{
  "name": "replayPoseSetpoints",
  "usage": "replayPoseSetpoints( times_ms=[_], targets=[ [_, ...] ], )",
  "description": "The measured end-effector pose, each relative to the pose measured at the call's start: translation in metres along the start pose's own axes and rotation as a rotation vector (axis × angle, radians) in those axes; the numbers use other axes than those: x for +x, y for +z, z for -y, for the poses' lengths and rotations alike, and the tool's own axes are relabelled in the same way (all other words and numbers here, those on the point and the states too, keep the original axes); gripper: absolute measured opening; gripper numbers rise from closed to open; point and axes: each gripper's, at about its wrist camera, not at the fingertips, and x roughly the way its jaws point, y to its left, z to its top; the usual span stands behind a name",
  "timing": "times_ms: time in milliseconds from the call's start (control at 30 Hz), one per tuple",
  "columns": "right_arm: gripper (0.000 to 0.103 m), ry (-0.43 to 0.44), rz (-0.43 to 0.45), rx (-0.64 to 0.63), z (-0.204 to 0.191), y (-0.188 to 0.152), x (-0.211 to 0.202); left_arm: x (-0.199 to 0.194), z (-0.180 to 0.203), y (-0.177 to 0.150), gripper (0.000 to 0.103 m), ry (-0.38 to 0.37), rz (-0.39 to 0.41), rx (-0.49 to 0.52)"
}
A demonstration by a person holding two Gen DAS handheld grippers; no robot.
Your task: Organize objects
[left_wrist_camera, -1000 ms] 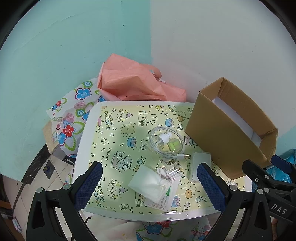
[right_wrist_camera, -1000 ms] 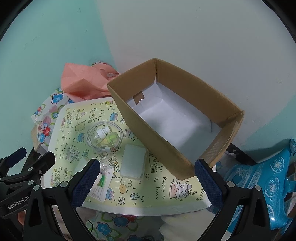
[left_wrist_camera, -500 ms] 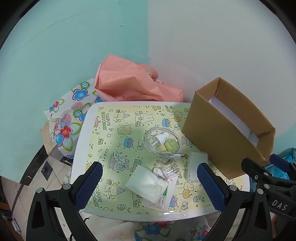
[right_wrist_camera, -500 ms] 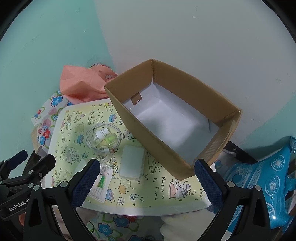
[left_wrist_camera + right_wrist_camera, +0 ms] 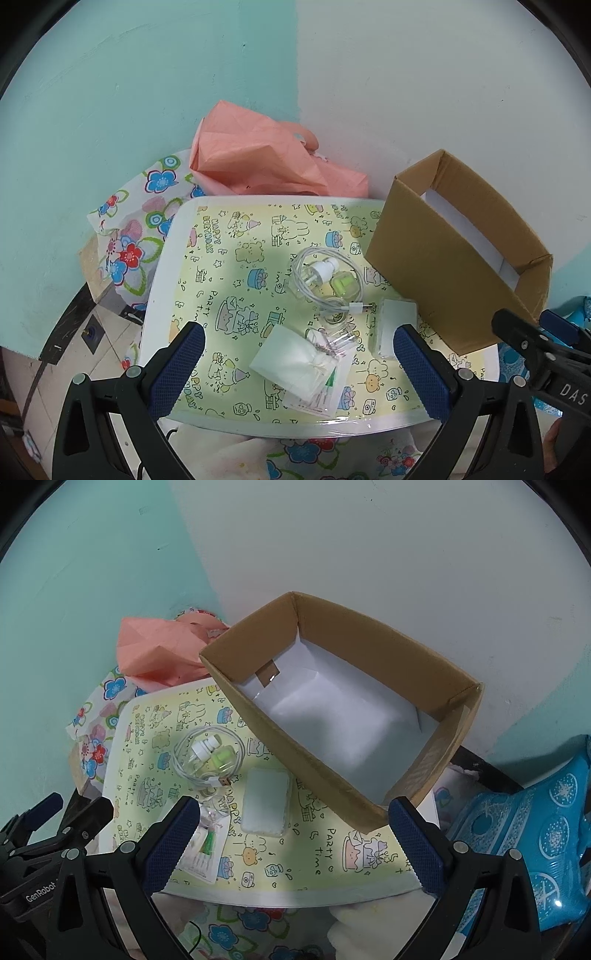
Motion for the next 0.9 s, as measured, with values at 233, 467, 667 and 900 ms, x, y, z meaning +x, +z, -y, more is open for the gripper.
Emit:
replayPoseSetpoints(
  times_ms=[233,467,667,900],
  targets=[
    [0.103,-0.024,0.004,-0.04,-0.008,-0.002,0.0,-0.001,-0.002,-0.001,0.103,-0.024,-0.003,0.01],
    [0.103,-0.026,-0.003,-0.056,-0.01,-0.003,0.003,0.0,0.001,-0.001,0.103,-0.03,-0.007,0.033],
    [0.103,-0.003,-0.019,-0.109,-0.015,-0.007,0.006,0.001,-0.001,-0.002,0.103,-0.022,-0.01,0.053],
    [0.103,0.052,-0.042,-0.138,-0.023,-0.014,0.01,0.004,-0.005,-0.006,0.103,-0.009,-0.016,0.078]
  ],
)
